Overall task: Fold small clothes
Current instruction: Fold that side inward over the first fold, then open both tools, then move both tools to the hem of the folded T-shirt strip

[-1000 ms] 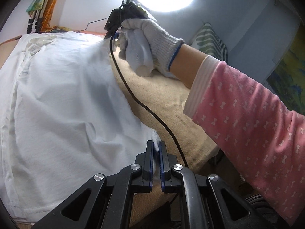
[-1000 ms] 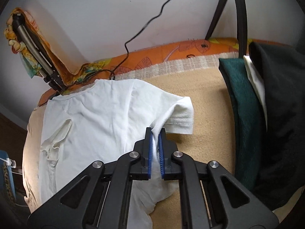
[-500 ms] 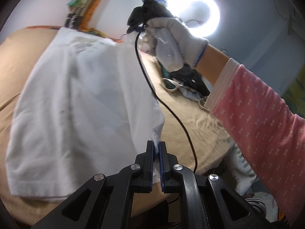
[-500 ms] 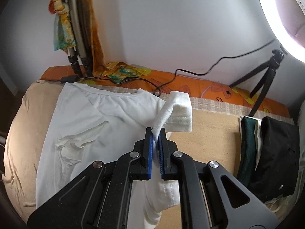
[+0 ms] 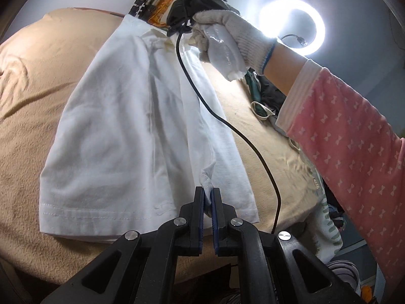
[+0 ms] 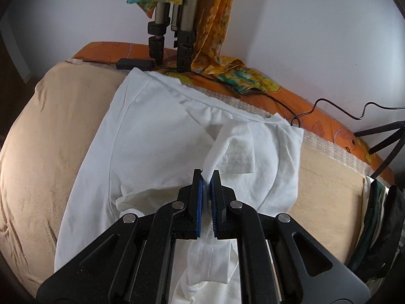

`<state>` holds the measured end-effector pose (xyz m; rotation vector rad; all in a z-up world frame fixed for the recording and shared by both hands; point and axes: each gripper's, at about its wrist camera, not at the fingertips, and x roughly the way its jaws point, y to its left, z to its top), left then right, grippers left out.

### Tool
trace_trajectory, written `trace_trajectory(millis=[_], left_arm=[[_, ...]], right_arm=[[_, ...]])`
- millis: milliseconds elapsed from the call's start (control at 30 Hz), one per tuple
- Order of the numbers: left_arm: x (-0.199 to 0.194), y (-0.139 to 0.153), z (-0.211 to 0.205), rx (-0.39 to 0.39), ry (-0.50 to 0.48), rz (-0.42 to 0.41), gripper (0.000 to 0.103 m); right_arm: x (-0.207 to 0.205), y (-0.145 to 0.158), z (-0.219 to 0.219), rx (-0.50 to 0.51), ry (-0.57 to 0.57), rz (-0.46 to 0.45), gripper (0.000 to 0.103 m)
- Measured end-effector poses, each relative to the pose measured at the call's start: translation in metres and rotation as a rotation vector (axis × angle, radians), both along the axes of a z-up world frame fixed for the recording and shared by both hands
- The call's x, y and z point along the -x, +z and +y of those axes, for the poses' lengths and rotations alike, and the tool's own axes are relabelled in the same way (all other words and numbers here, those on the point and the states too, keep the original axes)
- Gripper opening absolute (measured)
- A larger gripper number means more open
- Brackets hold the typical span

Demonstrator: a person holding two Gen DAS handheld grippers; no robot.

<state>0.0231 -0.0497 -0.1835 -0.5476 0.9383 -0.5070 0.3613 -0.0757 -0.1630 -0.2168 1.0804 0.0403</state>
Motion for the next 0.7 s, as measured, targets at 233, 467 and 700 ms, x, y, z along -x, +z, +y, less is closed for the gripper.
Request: trace_trajectory(millis=[233,467,700], left_arm=[[0.002,0.005,0.004,-0.012,0.004,-0.008,0.026],[0.022,0.029,0.023,-0.042,-0.009,-0.089,0.028],[0.038,0.046,0.056,-0.108,0.027,-0.124,0.031]], right_arm=[[0.006,0.007,-0.016,-0.322,0.030,0.030,0.052],[0.062,0.067,-0.074,-0.524,-0.029,-0.081,0.052],[0.168,0.095,-0.134,-0.590,-0.127,-0.166,0.052]])
